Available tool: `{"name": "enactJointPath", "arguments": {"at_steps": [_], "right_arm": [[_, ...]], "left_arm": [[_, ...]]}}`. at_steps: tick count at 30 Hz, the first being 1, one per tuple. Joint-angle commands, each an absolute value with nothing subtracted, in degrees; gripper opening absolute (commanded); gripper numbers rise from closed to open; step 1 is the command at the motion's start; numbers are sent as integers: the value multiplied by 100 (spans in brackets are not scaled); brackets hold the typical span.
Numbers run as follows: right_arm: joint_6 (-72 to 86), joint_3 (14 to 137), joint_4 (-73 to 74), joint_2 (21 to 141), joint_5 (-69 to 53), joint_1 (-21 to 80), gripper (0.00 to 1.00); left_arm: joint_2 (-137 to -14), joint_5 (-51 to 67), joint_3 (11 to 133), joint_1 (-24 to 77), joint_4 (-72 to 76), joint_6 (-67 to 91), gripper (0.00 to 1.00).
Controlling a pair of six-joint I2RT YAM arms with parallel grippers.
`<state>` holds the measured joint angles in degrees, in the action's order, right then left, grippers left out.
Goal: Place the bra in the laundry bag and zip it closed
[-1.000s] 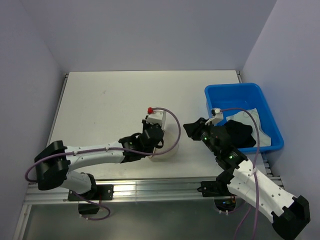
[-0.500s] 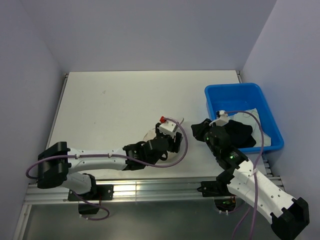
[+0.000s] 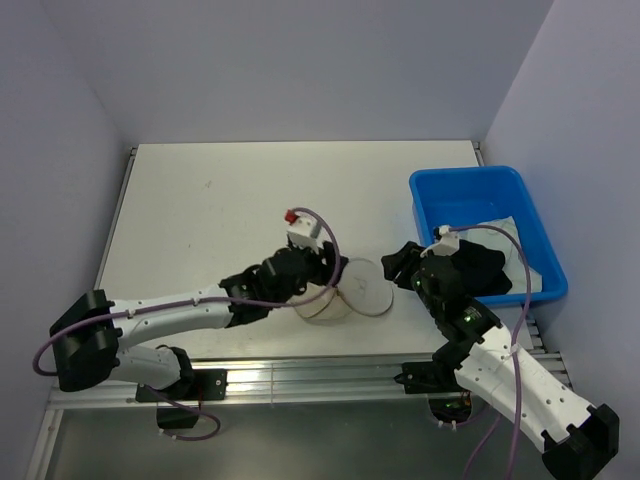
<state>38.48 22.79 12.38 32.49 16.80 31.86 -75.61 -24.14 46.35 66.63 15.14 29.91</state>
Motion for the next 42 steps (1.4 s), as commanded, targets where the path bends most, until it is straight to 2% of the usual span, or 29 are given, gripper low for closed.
{"name": "enactJointPath", "arguments": {"at_steps": [1,3,8,10,11,12,14,15,17,19,22,33,34,37,42], "right_arm": [[3762,2461,1353,3383,1232,3155,58],[3788,2374,1319,3532,854,3164,60],[3876,2110,1423,3647,888,3164,61],[3885,2101,1537,3770,879,3164,58],[3885,2101,1582,3814,888,3164,56],[3867,2101,1617,3884,975,3164,49],[3902,2118,1740,3963,1089,3164,42],[3885,2144,1732,4033,1064,3164,33],[3911,2180,1758,4148,1098,3164,30],[3946,2206,1802,4262,1204,3164,32],[4060,2241,1872,4377,1318,3164,40],[4491,2259,1978,5062,1713,3155,52],[4500,2250,1969,5089,1740,3155,56],[4561,2285,2021,5281,1828,3146,60],[4746,2285,2065,5493,1907,3138,61]], "left_arm": [[-7383,-1795,4272,5741,976,4041,61],[-7208,-1627,3879,5196,905,4410,59],[-7013,-1196,3393,4344,721,4719,58],[-7101,-829,3287,4114,712,4737,56],[-7249,-678,3270,3887,712,4720,56],[-7329,-581,3278,3806,712,4720,56],[-7566,-371,3305,3648,721,4676,55],[-7628,-300,3331,3587,738,4658,55],[-7830,-71,3384,3533,808,4623,56],[-8049,174,3462,3498,852,4588,56],[-8357,403,3568,3480,879,4536,59],[-8806,931,3428,3445,1336,4702,56],[-8807,932,3419,3445,1336,4702,56],[-8745,932,3305,3445,1441,4737,54],[-8710,1160,3050,3445,1924,5026,45]]}}
